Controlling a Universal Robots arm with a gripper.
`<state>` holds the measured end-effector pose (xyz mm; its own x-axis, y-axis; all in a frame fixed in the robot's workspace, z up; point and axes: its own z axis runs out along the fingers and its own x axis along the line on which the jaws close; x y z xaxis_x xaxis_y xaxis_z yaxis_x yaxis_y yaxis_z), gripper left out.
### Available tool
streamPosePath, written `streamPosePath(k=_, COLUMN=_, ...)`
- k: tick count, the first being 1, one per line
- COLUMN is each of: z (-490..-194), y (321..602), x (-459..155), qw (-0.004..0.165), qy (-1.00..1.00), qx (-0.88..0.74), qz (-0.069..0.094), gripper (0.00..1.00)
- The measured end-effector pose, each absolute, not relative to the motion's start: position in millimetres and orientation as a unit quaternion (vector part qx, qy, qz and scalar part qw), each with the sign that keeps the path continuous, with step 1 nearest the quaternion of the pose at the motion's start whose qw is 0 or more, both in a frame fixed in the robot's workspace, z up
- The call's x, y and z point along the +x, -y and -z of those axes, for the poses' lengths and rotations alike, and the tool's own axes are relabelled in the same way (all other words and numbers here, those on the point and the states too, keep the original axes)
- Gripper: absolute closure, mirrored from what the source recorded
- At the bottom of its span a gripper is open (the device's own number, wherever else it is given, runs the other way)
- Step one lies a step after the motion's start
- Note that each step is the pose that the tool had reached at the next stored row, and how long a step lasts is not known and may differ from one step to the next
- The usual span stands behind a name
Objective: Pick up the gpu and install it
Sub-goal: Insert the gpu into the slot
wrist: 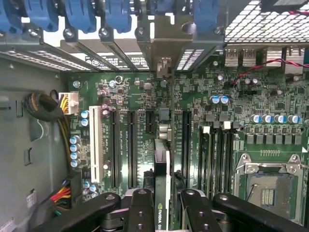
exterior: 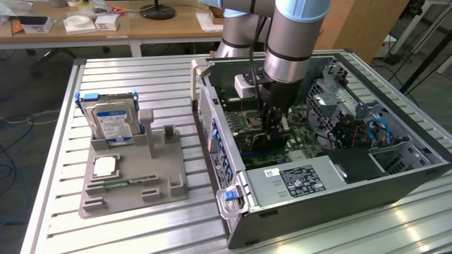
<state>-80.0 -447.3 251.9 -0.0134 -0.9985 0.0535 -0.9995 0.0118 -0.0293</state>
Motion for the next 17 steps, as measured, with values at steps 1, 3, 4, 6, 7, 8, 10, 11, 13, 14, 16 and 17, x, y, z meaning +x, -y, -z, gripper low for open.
streamPosePath(k=1, z=-251.8, y=446.9, x=-80.0, qw=0.009, qy=0.708, qx=0.705, qz=-0.029, gripper=0.74)
streamPosePath(k=3, z=-251.8, y=446.4, x=-80.0, qw=0.008, qy=0.705, qx=0.708, qz=-0.029, gripper=0.74)
streamPosePath(k=4, z=-251.8, y=446.3, x=-80.0, qw=0.008, qy=0.705, qx=0.708, qz=-0.029, gripper=0.74)
streamPosePath(k=6, z=-251.8, y=446.3, x=-80.0, qw=0.008, qy=0.705, qx=0.708, qz=-0.029, gripper=0.74)
streamPosePath(k=7, z=-251.7, y=446.2, x=-80.1, qw=0.007, qy=0.705, qx=0.708, qz=-0.028, gripper=0.74)
streamPosePath(k=8, z=-251.8, y=445.9, x=-80.0, qw=0.007, qy=0.706, qx=0.708, qz=-0.028, gripper=0.74)
streamPosePath(k=10, z=-251.9, y=445.1, x=-80.1, qw=0.006, qy=0.707, qx=0.707, qz=-0.027, gripper=0.74)
streamPosePath(k=11, z=-251.9, y=444.6, x=-80.1, qw=0.005, qy=0.707, qx=0.707, qz=-0.026, gripper=0.74)
streamPosePath(k=13, z=-251.8, y=443.9, x=-80.0, qw=0.004, qy=0.707, qx=0.706, qz=-0.025, gripper=0.74)
streamPosePath(k=14, z=-251.7, y=443.5, x=-80.0, qw=0.003, qy=0.708, qx=0.706, qz=-0.024, gripper=0.74)
streamPosePath(k=16, z=-251.4, y=443.4, x=-80.1, qw=0.003, qy=0.708, qx=0.706, qz=-0.024, gripper=0.74)
streamPosePath(k=17, z=-251.2, y=443.4, x=-80.1, qw=0.003, qy=0.708, qx=0.706, qz=-0.024, gripper=0.74)
